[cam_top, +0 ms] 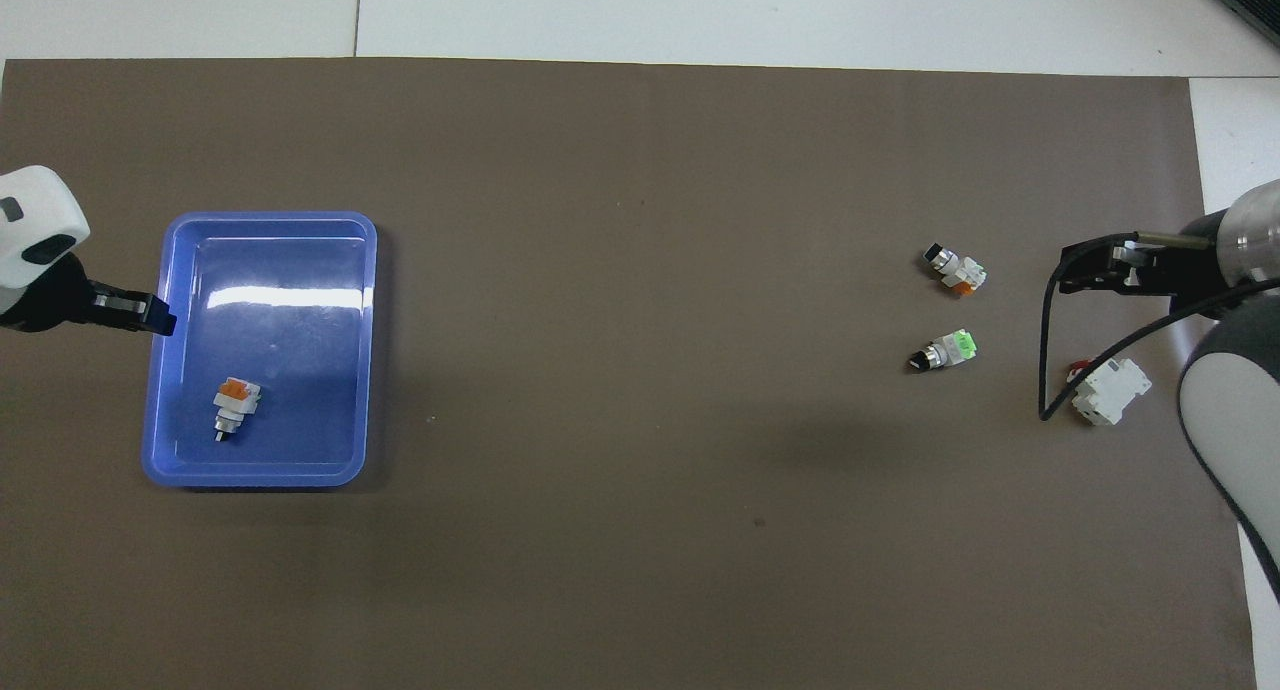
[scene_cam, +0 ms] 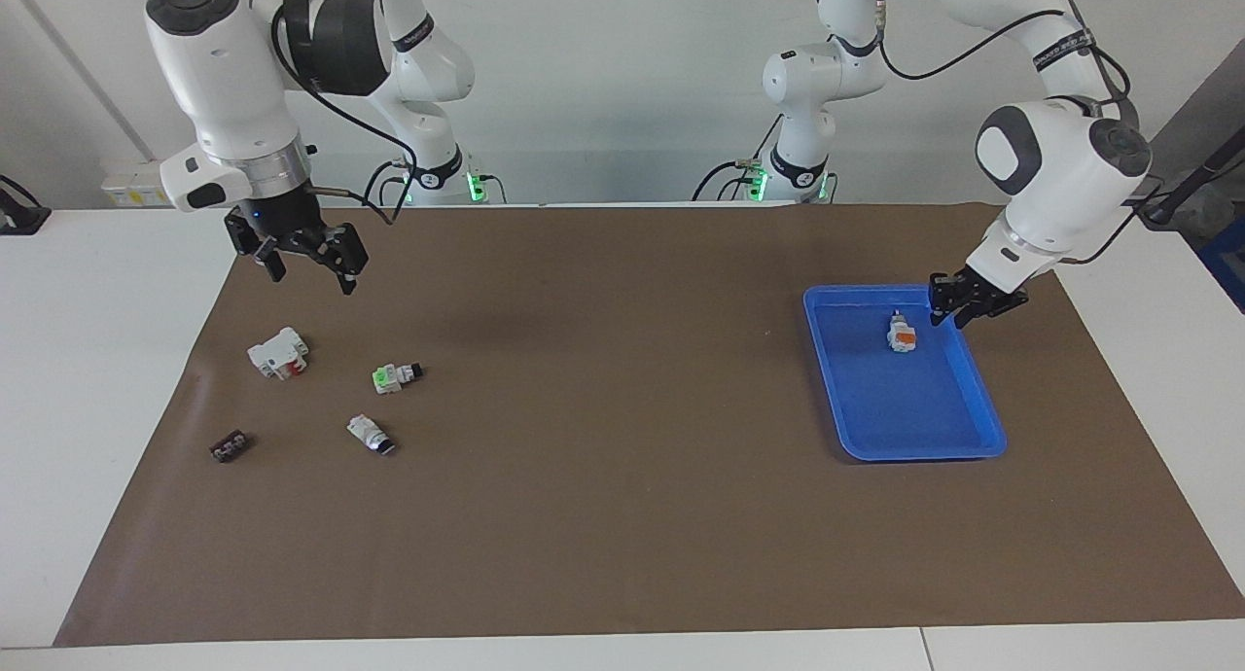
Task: Turn and place switch with both arms
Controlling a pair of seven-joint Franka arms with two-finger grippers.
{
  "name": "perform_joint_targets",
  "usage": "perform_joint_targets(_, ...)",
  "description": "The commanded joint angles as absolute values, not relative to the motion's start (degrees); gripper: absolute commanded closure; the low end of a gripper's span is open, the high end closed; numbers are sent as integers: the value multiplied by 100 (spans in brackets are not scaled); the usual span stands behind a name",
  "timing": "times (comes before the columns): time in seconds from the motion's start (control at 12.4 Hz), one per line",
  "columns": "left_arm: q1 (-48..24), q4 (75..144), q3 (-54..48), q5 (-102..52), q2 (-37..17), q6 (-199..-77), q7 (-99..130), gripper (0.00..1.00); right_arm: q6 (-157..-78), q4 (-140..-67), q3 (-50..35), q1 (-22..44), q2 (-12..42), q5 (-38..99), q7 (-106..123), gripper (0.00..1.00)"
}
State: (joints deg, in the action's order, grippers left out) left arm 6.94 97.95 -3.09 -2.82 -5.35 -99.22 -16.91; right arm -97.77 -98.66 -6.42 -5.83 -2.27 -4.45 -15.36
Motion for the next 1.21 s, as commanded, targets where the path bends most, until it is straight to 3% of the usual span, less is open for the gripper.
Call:
perform_joint_targets(0.0,257,8720,-290,78,-949,-8985,-1067,62,-9046,-9020,-659,-860,52,-351,-1539,0)
perform_joint_targets(0.48,79,7735,-308,158,-529,-7209,-800,62,-9174,-9239,-624,-748,17,-343,-1634,0)
perform_joint_targets(0.56,79,7743,-334,176,-319,-7181,-800,57,-9202,-9211,-546,-764,44,-317,-1739,0)
perform_joint_targets(0.64,97,7769,-325,184,-186,-7207,-782,24,-9185,-9220,-441,-739,44,-308,-1732,0)
perform_joint_targets(0.73,123,7822,-308,211,-132,-7233,-756,4,-9150,-9211,-431,-712,44,-229,-1792,0)
perform_joint_targets(0.97,167,7927,-290,211,-105,-7443,-747,0,-9062,-9202,-361,-817,44,-17,-1758,0)
perform_joint_targets(1.13,176,8461,-281,211,148,-7916,-738,0,-9088,-9185,-317,-687,44,-122,-1635,0)
